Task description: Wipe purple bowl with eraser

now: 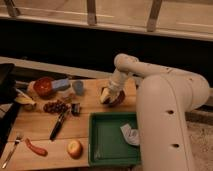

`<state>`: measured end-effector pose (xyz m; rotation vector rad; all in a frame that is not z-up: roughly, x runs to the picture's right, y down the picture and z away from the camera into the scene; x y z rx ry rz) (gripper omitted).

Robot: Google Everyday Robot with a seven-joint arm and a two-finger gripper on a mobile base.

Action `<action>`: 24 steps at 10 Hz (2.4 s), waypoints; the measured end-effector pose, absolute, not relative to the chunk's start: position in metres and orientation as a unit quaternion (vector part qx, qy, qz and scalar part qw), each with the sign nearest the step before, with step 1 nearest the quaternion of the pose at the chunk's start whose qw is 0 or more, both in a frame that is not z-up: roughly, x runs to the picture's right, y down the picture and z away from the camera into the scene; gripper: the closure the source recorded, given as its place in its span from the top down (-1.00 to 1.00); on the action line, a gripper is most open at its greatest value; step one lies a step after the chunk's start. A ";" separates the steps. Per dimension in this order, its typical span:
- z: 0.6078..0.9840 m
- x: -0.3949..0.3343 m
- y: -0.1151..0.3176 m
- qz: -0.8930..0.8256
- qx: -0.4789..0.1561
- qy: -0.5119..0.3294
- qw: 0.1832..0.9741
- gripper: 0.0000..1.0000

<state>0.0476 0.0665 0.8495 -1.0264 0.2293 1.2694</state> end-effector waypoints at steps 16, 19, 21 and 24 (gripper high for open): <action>0.851 0.084 0.073 0.586 -0.435 0.133 0.671 -1.00; 0.847 0.113 0.069 0.608 -0.419 0.143 0.659 -1.00; 0.858 0.117 0.048 0.614 -0.409 0.140 0.660 -1.00; 0.873 0.089 0.032 0.603 -0.414 0.122 0.671 -1.00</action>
